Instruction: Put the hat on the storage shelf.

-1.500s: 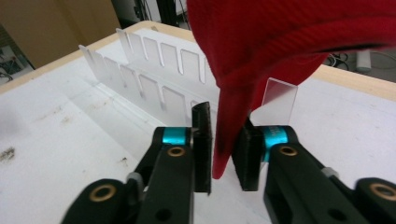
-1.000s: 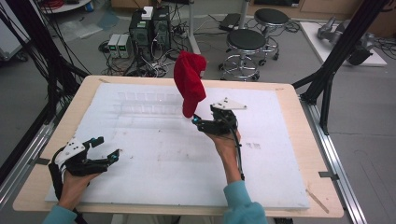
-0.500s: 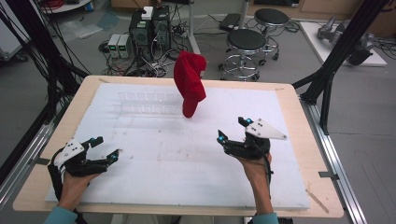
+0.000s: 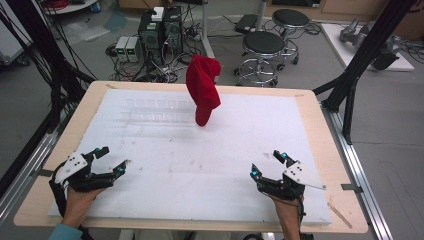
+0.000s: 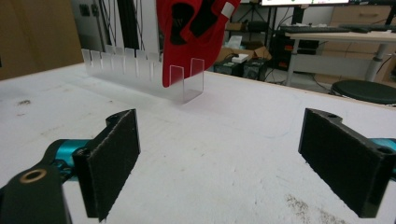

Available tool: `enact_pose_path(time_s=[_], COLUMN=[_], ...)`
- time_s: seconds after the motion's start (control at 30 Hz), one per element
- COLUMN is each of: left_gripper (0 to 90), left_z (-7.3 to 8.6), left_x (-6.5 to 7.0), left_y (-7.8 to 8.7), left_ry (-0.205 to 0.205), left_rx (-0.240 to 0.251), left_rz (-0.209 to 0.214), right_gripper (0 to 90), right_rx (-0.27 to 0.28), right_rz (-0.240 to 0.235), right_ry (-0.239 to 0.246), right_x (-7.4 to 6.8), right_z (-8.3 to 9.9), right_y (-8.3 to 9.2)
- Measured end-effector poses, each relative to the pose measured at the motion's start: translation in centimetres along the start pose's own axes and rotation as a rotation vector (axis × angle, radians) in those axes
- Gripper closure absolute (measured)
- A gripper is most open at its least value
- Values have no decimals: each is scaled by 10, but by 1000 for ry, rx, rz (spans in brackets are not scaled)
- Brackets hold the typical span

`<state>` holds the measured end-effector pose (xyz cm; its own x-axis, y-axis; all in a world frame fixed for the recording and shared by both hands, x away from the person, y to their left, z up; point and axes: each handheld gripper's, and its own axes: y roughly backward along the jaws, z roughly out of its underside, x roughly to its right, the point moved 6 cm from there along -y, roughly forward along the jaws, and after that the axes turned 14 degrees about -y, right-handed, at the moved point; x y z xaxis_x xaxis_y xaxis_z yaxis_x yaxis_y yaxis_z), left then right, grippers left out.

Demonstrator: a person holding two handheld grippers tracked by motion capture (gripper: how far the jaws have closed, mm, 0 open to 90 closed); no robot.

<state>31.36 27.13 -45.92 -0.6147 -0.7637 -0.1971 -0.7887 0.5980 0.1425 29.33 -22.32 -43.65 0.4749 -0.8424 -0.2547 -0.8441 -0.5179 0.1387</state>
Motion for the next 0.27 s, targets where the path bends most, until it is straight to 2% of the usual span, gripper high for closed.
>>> enact_pose_path(time_s=[0.17, 0.27], left_gripper=[129, 129], left_z=[-1, 0], left_x=[1, 0], left_y=[1, 1], left_ry=[-18, -9], left_rx=[8, 6], left_rz=[-9, -11], right_gripper=[114, 114], right_rx=[36, 35], right_rz=[4, 17], right_ry=[-5, -15], right_x=[5, 5], right_z=[11, 18], right_y=[2, 0])
